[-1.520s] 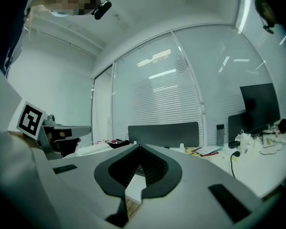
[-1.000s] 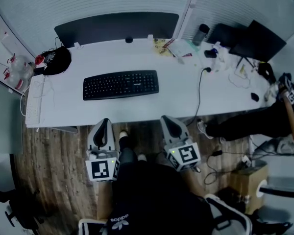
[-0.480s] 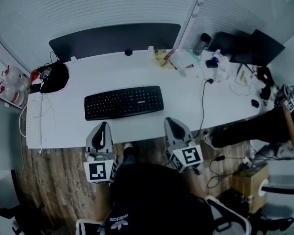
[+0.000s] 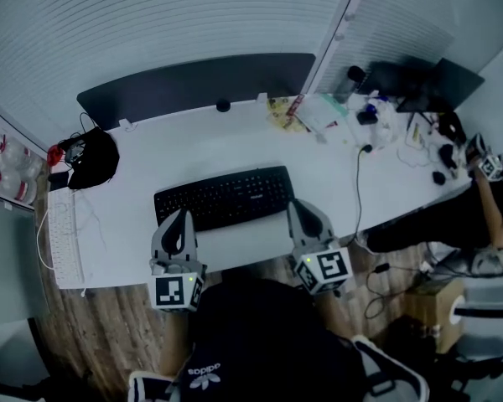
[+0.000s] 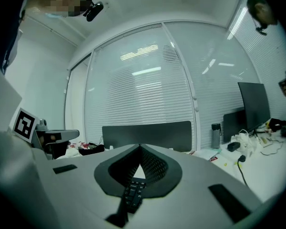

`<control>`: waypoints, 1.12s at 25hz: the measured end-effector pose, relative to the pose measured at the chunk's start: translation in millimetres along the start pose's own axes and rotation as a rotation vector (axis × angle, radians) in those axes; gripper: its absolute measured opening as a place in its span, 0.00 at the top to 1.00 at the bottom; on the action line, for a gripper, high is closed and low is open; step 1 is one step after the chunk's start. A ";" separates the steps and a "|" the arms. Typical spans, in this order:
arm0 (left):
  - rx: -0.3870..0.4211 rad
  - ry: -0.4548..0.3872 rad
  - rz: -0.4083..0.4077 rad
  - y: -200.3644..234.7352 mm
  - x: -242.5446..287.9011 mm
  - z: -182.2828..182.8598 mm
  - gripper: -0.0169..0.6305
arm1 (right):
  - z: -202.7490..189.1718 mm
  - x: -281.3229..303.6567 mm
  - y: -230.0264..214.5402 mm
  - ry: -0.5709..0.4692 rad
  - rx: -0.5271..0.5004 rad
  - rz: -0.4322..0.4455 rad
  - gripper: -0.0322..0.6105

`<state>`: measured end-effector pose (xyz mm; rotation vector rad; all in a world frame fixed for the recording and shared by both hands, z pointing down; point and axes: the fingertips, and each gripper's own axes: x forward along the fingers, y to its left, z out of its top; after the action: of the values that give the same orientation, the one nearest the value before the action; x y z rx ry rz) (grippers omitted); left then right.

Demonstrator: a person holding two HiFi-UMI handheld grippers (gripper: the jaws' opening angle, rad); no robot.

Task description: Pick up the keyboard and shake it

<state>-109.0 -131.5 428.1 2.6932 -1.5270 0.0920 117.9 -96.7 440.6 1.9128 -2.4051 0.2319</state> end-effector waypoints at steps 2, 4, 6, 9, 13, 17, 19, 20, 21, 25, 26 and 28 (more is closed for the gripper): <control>-0.008 0.006 -0.007 6.4 5.6 -0.9 0.96 | -3.7 6.0 0.9 0.011 0.004 -0.016 0.94; -0.009 0.030 -0.003 14.1 7.6 -6.8 0.96 | -7.6 11.8 3.5 0.023 0.009 -0.023 0.94; -0.006 0.051 0.003 20.6 7.2 -12.4 0.96 | -8.4 16.4 6.4 0.033 0.001 -0.022 0.94; -0.021 0.032 0.016 27.6 9.5 -10.6 0.96 | -5.2 25.3 8.0 0.031 -0.008 -0.013 0.94; -0.011 0.015 0.029 33.0 12.5 -11.3 0.96 | -1.7 35.7 6.2 0.031 -0.016 0.004 0.94; -0.003 0.032 0.061 32.8 16.9 -15.0 0.96 | 0.8 41.5 -2.7 0.029 -0.026 0.026 0.94; -0.007 0.029 0.079 31.1 21.6 -13.0 0.96 | 2.5 44.0 -11.6 0.030 -0.024 0.029 0.94; -0.008 0.024 0.086 29.7 24.1 -10.9 0.96 | 3.1 45.3 -17.1 0.033 -0.023 0.029 0.94; -0.009 0.019 0.091 28.1 26.4 -8.5 0.96 | 4.1 47.0 -22.2 0.035 -0.023 0.029 0.94; -0.005 0.023 0.112 25.4 32.9 -1.3 0.96 | 13.3 58.6 -34.8 0.032 -0.025 0.051 0.94; -0.006 0.024 0.119 26.3 33.6 0.2 0.96 | 14.9 61.4 -36.4 0.029 -0.022 0.056 0.94; -0.004 0.020 0.135 29.5 34.7 2.9 0.96 | 16.7 66.7 -39.0 0.022 -0.016 0.065 0.94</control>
<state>-116.5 -176.5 428.0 2.5754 -1.6995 0.1194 141.4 -172.1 436.5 1.8183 -2.4499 0.2348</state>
